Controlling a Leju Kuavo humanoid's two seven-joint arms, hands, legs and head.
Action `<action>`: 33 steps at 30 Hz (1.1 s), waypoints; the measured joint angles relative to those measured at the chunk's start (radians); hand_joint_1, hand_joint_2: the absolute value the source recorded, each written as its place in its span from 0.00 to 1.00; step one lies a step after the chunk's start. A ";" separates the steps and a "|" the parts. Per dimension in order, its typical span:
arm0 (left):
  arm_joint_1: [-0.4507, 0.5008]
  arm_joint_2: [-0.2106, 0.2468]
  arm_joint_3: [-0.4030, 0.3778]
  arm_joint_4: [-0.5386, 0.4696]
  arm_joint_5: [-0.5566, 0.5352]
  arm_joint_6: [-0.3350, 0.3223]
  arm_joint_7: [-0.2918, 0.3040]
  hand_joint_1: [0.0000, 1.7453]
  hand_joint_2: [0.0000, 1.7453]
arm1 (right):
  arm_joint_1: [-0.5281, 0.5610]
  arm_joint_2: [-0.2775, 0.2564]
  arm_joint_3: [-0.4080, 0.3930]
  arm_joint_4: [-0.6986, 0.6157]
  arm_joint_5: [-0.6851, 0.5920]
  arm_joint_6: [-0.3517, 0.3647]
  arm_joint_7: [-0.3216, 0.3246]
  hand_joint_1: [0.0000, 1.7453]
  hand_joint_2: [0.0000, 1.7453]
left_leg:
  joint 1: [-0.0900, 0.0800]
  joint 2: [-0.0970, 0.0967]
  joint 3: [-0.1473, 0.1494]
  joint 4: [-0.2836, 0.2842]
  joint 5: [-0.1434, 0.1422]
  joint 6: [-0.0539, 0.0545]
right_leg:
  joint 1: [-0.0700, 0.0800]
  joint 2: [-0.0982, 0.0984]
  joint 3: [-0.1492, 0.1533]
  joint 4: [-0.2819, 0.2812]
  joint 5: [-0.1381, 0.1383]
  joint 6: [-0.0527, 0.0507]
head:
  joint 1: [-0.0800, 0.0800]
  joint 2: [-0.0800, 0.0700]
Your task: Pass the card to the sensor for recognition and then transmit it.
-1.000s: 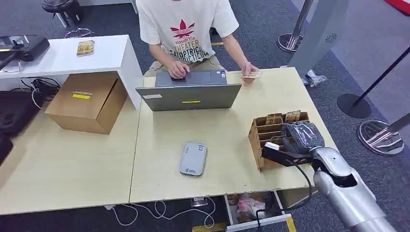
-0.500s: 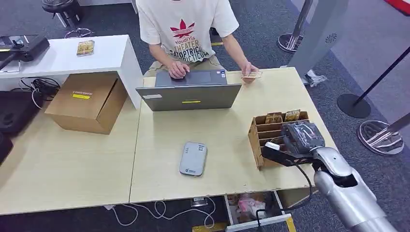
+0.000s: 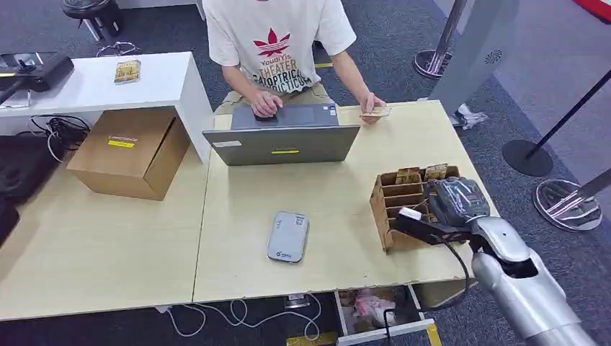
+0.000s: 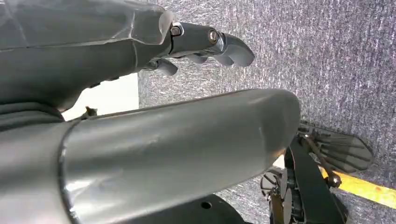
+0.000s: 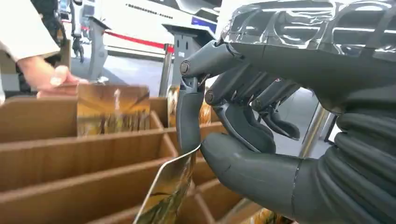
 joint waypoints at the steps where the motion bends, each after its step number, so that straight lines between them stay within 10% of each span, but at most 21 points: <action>1: 0.000 0.000 0.000 0.000 0.000 0.000 0.000 0.00 0.00 | -0.002 0.000 -0.003 -0.005 0.000 -0.002 0.001 1.00 1.00 | 0.000 0.000 0.000 0.000 0.000 0.000 | 0.000 0.000 0.000 0.000 0.000 0.000 | 0.000 0.000; 33: -0.009 -0.008 0.007 0.000 -0.006 0.003 0.010 0.00 0.00 | -0.148 0.047 -0.080 -0.058 0.055 -0.089 -0.011 1.00 1.00 | 0.000 0.000 0.000 0.000 0.000 0.000 | 0.000 0.000 0.000 0.000 0.000 0.000 | 0.000 0.000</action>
